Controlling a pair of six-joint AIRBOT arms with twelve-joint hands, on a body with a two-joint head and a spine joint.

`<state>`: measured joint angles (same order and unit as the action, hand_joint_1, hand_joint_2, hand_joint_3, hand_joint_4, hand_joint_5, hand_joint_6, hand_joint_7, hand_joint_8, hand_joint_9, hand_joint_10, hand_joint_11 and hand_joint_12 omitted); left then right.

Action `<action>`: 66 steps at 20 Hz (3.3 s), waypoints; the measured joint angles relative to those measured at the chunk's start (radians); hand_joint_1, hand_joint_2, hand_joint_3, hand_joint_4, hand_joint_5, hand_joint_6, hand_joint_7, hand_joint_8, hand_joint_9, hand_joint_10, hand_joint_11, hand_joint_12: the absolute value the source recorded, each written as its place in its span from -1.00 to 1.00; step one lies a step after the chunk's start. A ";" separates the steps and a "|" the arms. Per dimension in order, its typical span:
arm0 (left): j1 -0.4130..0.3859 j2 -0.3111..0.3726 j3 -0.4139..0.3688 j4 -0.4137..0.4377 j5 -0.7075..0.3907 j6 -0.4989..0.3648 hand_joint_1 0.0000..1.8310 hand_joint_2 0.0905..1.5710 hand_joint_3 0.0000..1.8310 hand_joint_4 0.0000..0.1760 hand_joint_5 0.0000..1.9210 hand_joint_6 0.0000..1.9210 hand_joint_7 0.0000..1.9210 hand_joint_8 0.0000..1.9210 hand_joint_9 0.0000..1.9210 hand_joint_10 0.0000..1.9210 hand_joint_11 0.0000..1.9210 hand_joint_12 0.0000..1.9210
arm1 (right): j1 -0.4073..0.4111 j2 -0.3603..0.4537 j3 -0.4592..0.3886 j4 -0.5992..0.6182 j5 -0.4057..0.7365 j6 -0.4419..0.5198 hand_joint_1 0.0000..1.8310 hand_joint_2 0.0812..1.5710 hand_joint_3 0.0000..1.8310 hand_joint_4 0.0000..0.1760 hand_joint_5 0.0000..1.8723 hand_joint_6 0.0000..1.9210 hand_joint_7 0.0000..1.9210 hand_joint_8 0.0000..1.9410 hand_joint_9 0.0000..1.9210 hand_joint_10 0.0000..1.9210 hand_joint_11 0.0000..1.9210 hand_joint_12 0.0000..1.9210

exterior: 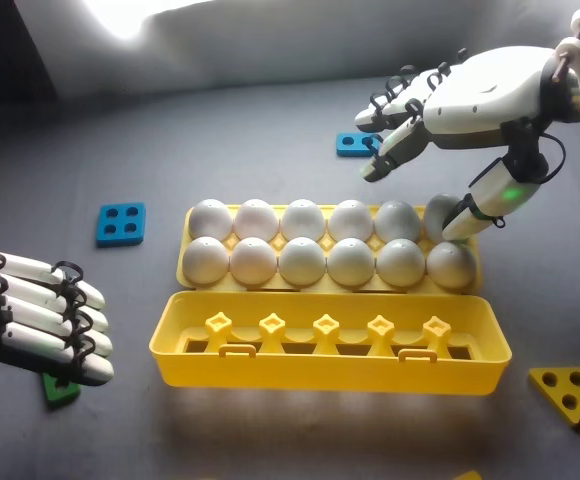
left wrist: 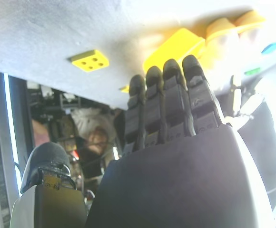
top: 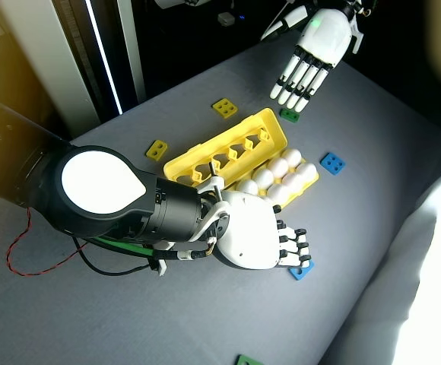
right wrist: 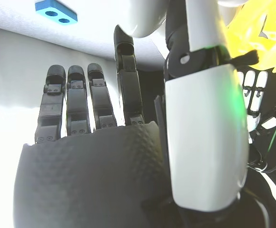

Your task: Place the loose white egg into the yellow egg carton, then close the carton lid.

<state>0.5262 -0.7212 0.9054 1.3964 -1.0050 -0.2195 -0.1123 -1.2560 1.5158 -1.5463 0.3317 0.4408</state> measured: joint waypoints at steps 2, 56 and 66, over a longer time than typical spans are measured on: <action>0.000 0.000 0.002 -0.001 0.002 0.000 -1.00 0.32 -1.00 -1.00 -0.75 -1.00 -0.76 -1.00 -0.84 -1.00 -1.00 -0.74 | 0.011 0.002 0.000 -0.002 0.004 0.000 -0.06 0.12 -1.00 0.09 -0.64 -1.00 -1.00 -1.00 -1.00 -1.00 -1.00 -0.96; 0.065 -0.150 -0.031 -0.044 0.152 0.068 -1.00 0.34 -1.00 -1.00 -0.89 -1.00 -0.91 -1.00 -0.95 -1.00 -1.00 -0.97 | -0.124 0.545 -0.535 0.223 -0.145 -0.175 -1.00 0.37 -0.98 -1.00 -0.88 -1.00 -0.95 -1.00 -1.00 -1.00 -1.00 -0.95; 0.002 -0.161 -0.014 -0.017 0.151 0.010 -1.00 0.34 -1.00 -1.00 -0.93 -1.00 -0.95 -1.00 -0.99 -1.00 -1.00 -1.00 | -0.124 0.545 -0.536 0.224 -0.144 -0.205 -1.00 0.34 -1.00 -1.00 -0.89 -1.00 -0.97 -1.00 -1.00 -1.00 -1.00 -1.00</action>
<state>0.5285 -0.8825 0.8913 1.3796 -0.8539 -0.2096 -0.2363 -0.7109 0.9802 -1.3228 0.1875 0.2359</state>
